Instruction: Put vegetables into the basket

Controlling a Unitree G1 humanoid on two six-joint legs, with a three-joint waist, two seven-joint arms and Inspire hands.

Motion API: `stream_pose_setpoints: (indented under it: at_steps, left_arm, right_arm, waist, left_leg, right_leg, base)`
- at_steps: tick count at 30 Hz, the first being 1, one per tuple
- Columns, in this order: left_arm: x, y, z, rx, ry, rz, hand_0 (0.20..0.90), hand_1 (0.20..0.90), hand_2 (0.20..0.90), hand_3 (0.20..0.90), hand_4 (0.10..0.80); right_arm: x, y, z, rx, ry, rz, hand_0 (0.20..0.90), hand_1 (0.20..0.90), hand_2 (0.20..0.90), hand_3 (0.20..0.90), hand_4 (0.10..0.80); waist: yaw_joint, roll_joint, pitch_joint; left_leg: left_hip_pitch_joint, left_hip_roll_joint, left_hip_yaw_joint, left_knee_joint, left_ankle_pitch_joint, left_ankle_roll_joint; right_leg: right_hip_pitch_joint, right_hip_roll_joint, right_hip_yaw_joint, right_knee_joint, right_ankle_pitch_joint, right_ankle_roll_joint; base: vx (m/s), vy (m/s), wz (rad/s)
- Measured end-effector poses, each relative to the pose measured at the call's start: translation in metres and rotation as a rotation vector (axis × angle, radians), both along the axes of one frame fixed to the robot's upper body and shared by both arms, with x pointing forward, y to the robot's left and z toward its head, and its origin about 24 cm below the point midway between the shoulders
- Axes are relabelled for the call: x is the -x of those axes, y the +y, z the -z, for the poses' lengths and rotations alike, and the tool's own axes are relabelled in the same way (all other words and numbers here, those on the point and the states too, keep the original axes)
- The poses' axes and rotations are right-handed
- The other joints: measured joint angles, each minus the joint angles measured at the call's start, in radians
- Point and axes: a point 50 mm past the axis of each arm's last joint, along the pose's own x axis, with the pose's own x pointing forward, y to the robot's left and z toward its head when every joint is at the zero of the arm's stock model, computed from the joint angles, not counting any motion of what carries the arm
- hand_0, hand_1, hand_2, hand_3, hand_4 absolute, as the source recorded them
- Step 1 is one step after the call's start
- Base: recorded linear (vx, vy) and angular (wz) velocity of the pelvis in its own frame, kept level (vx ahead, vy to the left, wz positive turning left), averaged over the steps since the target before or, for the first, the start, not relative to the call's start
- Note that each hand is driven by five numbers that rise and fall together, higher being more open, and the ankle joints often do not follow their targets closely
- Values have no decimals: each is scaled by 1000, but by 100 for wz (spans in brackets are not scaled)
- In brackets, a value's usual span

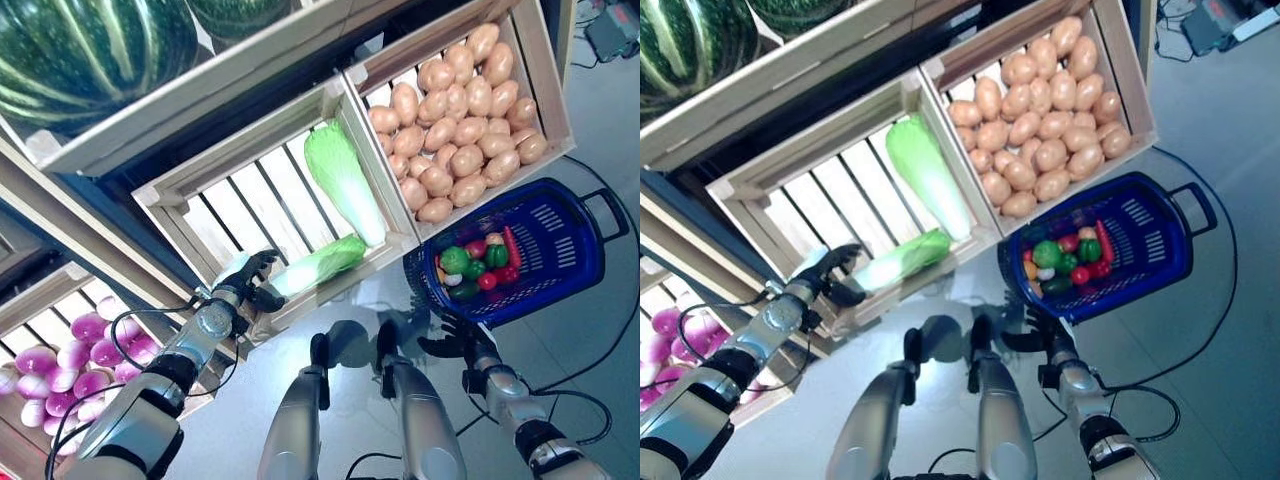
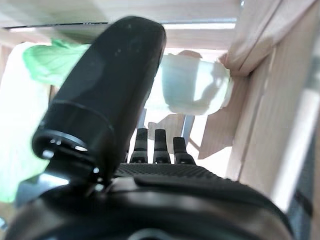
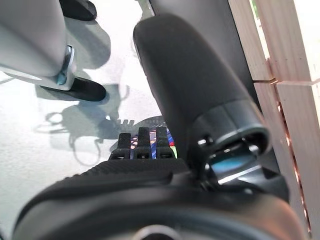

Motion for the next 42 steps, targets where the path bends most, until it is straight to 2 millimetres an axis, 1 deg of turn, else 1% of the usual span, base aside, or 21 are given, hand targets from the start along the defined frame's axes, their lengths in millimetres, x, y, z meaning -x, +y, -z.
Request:
stream_pose_setpoints:
  at_steps: [5, 9, 10, 11, 13, 14, 15, 16, 18, 19, 20, 21, 22, 23, 24, 25, 26, 27, 28, 33, 42]
  left_arm:
    - [-14, 2, -28, -100, -120, -11, 900, 900, 900, 900, 800]
    - [-14, 8, -45, -147, -182, 20, 900, 900, 900, 900, 800]
    - [-16, 9, -53, -153, -210, 27, 900, 900, 900, 900, 800]
    - [-18, 9, -63, -164, -242, 34, 900, 900, 900, 900, 800]
    - [-22, 10, -77, -183, -282, 40, 900, 900, 900, 900, 800]
    - [-24, 7, -87, -190, -309, 50, 900, 900, 900, 900, 800]
    - [-26, 3, -94, -188, -342, 61, 900, 900, 900, 900, 800]
    - [-29, -2, -107, -195, -400, 75, 900, 900, 900, 900, 800]
    - [-32, -4, -125, -200, -467, 71, 900, 900, 900, 900, 800]
    - [-34, -5, -137, -199, -499, 69, 900, 900, 900, 900, 800]
    - [-36, -6, -140, -195, -509, 67, 900, 900, 900, 900, 800]
    - [-37, -5, -142, -193, -516, 56, 900, 900, 900, 900, 800]
    - [-37, -3, -142, -193, -514, 42, 900, 900, 900, 900, 800]
    - [-37, -1, -141, -195, -508, 33, 900, 900, 900, 900, 800]
    - [-37, 0, -142, -193, -503, 31, 900, 900, 900, 900, 800]
    - [-38, 0, -148, -183, -520, 29, 900, 900, 900, 900, 800]
    - [-38, 2, -150, -178, -521, 24, 900, 900, 900, 900, 800]
    - [-37, 6, -151, -145, -507, 16, 900, 900, 900, 900, 800]
    - [-38, 8, -150, -130, -491, 12, 900, 900, 900, 900, 800]
    - [-36, 12, -129, -23, -315, 58, 900, 900, 900, 900, 800]
    - [-36, 23, -132, 67, -162, 81, 900, 900, 900, 900, 800]
  right_arm:
    - [-19, -9, -26, 13, -97, 38, 900, 900, 900, 900, 800]
    - [-31, -20, -47, 47, -157, 43, 900, 900, 900, 900, 800]
    - [-33, -23, -52, 56, -176, 46, 900, 900, 900, 900, 800]
    - [-37, -25, -60, 60, -206, 48, 900, 900, 900, 900, 800]
    - [-42, -27, -70, 57, -237, 59, 900, 900, 900, 900, 800]
    - [-41, -29, -70, 46, -243, 77, 900, 900, 900, 900, 800]
    - [-37, -31, -68, 47, -238, 89, 900, 900, 900, 900, 800]
    - [-38, -34, -71, 59, -243, 93, 900, 900, 900, 900, 800]
    - [-43, -35, -84, 51, -310, 103, 900, 900, 900, 900, 800]
    - [-48, -37, -94, 52, -346, 112, 900, 900, 900, 900, 800]
    - [-49, -38, -96, 57, -351, 116, 900, 900, 900, 900, 800]
    - [-52, -36, -100, 57, -359, 113, 900, 900, 900, 900, 800]
    - [-52, -35, -101, 57, -363, 107, 900, 900, 900, 900, 800]
    - [-52, -34, -101, 54, -366, 104, 900, 900, 900, 900, 800]
    - [-45, -37, -93, 55, -346, 115, 900, 900, 900, 900, 800]
    - [-43, -41, -92, 63, -342, 127, 900, 900, 900, 900, 800]
    - [-44, -42, -93, 68, -342, 130, 900, 900, 900, 900, 800]
    - [-44, -44, -93, 73, -341, 134, 900, 900, 900, 900, 800]
    - [-45, -43, -95, 75, -346, 132, 900, 900, 900, 900, 800]
    - [-37, -45, -84, 81, -308, 135, 900, 900, 900, 900, 800]
    - [-37, -48, -82, 88, -289, 138, 900, 900, 900, 900, 800]
  waist:
    - [2, -1, 4]
    - [4, 5, 2]
    - [6, 7, 2]
    - [6, 9, 1]
    - [11, 12, 0]
    - [17, 11, -1]
    - [9, 0, -6]
    - [4, 3, -7]
    - [3, 7, -8]
    - [-7, 17, -3]
    - [-8, 16, 0]
    - [-6, 16, 0]
    - [2, 13, -1]
    - [1, 7, -1]
    - [-8, -7, -8]
    - [-21, -7, -10]
    - [-23, 0, -10]
    - [-18, 6, -11]
    - [-21, 7, -10]
    - [-35, 9, -10]
    - [-42, 14, -9]
  left_leg:
    - [-176, -1, 0, 284, -120, 7]
    - [-299, 0, -4, 442, -166, 9]
    - [-333, 0, -4, 462, -170, 16]
    - [-369, 0, -8, 482, -182, 36]
    - [-418, 10, -22, 495, -186, 48]
    - [-451, 27, -11, 527, -177, 61]
    - [-489, 31, 5, 563, -179, 54]
    - [-540, 32, 17, 659, -217, 59]
    - [-520, 14, 44, 746, -282, 113]
    - [-511, -1, 45, 723, -320, 62]
    - [-521, -1, 49, 713, -320, 63]
    - [-532, 5, 50, 702, -320, 65]
    - [-540, 22, 50, 700, -317, 72]
    - [-544, 41, 63, 712, -305, 93]
    - [-558, 47, 87, 730, -304, 90]
    - [-576, 37, 92, 745, -307, 86]
    - [-579, 32, 82, 764, -317, 95]
    - [-549, 31, 74, 773, -334, 75]
    - [-546, 31, 77, 759, -336, 72]
    - [-524, 33, 85, 724, -319, 78]
    - [-479, 31, 94, 675, -316, 72]
  right_leg:
    - [-171, -21, 12, 270, -116, -5]
    - [-295, -16, 42, 411, -153, -9]
    - [-327, -13, 48, 422, -153, -9]
    - [-358, -5, 54, 426, -150, -3]
    - [-403, 11, 55, 459, -158, 15]
    - [-430, 18, 68, 616, -210, -21]
    - [-416, 19, 86, 720, -294, -41]
    - [-440, 24, 95, 709, -356, 6]
    - [-514, 46, 119, 700, -341, 29]
    - [-537, 46, 129, 690, -333, 34]
    - [-547, 53, 135, 677, -327, 44]
    - [-556, 61, 134, 653, -325, 46]
    - [-560, 67, 125, 655, -329, 32]
    - [-573, 62, 124, 734, -348, -12]
    - [-545, 47, 136, 798, -375, -39]
    - [-534, 37, 146, 752, -353, 30]
    - [-542, 39, 141, 746, -353, 31]
    - [-551, 46, 141, 741, -350, 35]
    - [-554, 45, 142, 728, -343, 31]
    - [-531, 37, 134, 682, -302, 15]
    - [-496, 30, 132, 649, -282, 14]
  base:
    - [-118, 65, 3]
    - [-66, 73, -1]
    - [-45, 46, -7]
    - [-33, 39, -8]
    - [-26, 38, -2]
    - [-21, 34, 40]
    - [-20, 35, 67]
    - [-15, 38, 56]
    - [0, 37, 14]
    - [9, 20, 9]
    - [13, 8, -5]
    - [12, 3, -39]
    - [21, -1, -48]
    - [51, -6, -19]
    - [68, -3, 10]
    - [66, 1, 17]
    - [48, 8, -16]
    - [43, 10, -30]
    - [49, 10, -34]
    - [59, -4, -12]
    - [44, -2, 0]
